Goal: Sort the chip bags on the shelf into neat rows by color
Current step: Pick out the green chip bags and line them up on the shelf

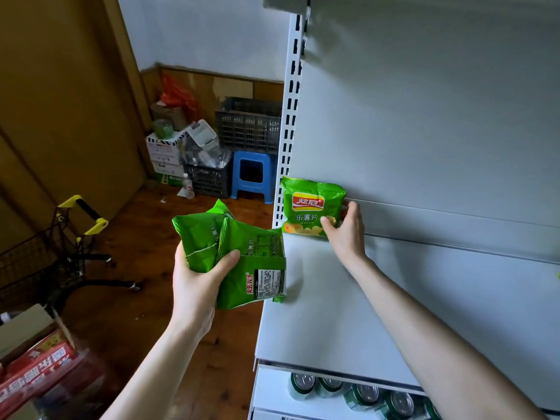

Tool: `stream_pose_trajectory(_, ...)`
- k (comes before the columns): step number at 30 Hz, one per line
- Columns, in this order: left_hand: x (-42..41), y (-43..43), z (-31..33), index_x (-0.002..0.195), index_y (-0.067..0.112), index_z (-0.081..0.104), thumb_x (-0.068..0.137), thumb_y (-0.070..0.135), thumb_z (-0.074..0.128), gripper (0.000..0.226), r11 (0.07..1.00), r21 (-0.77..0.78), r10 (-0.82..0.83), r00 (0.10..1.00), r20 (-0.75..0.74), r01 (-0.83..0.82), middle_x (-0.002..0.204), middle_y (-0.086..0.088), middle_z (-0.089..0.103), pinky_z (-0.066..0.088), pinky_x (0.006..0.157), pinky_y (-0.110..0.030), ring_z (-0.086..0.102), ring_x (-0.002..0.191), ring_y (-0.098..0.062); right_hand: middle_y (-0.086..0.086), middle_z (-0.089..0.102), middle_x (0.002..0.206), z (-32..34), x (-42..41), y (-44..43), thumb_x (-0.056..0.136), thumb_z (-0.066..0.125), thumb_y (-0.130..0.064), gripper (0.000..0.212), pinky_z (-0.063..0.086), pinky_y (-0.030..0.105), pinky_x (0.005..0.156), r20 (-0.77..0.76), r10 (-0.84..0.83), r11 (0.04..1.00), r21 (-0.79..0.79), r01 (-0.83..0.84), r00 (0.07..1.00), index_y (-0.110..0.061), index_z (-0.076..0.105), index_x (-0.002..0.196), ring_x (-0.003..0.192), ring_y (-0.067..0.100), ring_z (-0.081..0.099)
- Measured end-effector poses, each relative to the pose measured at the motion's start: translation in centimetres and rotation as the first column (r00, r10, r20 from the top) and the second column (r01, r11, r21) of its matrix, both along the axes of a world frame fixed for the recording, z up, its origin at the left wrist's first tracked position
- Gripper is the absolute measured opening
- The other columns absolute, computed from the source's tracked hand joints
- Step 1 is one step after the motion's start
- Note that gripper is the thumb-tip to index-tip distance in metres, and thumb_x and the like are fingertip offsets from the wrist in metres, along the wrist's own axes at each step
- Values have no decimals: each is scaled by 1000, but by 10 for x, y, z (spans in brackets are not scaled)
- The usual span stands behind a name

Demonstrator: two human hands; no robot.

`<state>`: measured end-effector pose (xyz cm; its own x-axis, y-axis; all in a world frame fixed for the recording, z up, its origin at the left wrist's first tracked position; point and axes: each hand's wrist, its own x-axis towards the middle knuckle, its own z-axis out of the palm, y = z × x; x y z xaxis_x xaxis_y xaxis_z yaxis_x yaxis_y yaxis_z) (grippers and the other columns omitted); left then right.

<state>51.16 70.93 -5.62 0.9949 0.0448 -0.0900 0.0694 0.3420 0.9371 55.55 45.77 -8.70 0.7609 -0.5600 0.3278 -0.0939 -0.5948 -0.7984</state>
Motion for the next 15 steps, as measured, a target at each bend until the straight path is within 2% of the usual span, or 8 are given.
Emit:
stream_pose_trajectory(3, -1, 3, -2, 114, 18, 53, 72, -1, 73, 50, 1000, -6, 5, 1000, -11, -5, 106, -6, 68, 59, 73, -41, 69, 92, -24, 10, 58, 116, -1, -5, -1, 73, 75, -11, 61, 43, 30, 84, -92, 61, 998, 41, -57, 994, -2, 42, 124, 107, 27, 56)
stream_pose_trajectory(5, -1, 3, -3, 113, 19, 53, 72, -1, 73, 49, 1000, -10, 4, 1000, -15, -5, 106, -6, 68, 59, 73, -41, 70, 91, -23, 10, 59, 117, -2, -6, -2, 72, 76, -12, 69, 41, 25, 78, -146, 90, 996, 25, -87, 985, -5, 38, 129, 107, 26, 57)
stream_pose_trajectory(9, 0, 2, -2, 117, 16, 52, 72, 0, 73, 53, 1000, 3, -6, 1000, -3, 6, 108, -7, 68, 59, 74, -41, 69, 93, -23, 15, 61, 110, 2, -5, -2, 78, 72, -22, 55, 39, 33, 70, -229, 44, 997, -49, -56, 973, -4, 40, 120, 101, 34, 57)
stream_pose_trajectory(11, 1, 1, -1, 120, 15, 51, 72, 0, 73, 55, 1000, 13, -7, 1000, 0, 7, 108, -7, 67, 59, 75, -40, 69, 93, -23, 15, 62, 99, 2, -5, -2, 79, 71, -28, 51, 40, 36, 68, -254, 44, 994, -83, -67, 966, -5, 42, 113, 92, 34, 58)
stream_pose_trajectory(13, 2, -1, -1, 122, 14, 50, 72, 0, 73, 57, 1000, 20, -9, 1000, 8, 9, 109, -7, 67, 59, 74, -39, 69, 94, -23, 9, 57, 83, 1, -6, -4, 78, 71, -32, 50, 38, 33, 62, -276, 73, 989, -104, -105, 958, -8, 42, 112, 79, 30, 56)
stream_pose_trajectory(15, 2, -4, -1, 123, 12, 49, 71, 0, 73, 58, 1000, 18, -11, 1000, 11, 11, 108, -6, 67, 59, 73, -37, 69, 93, -22, 5, 54, 79, 0, -7, -7, 79, 70, -33, 51, 33, 29, 60, -291, 85, 984, -124, -126, 953, -11, 42, 115, 74, 27, 53)
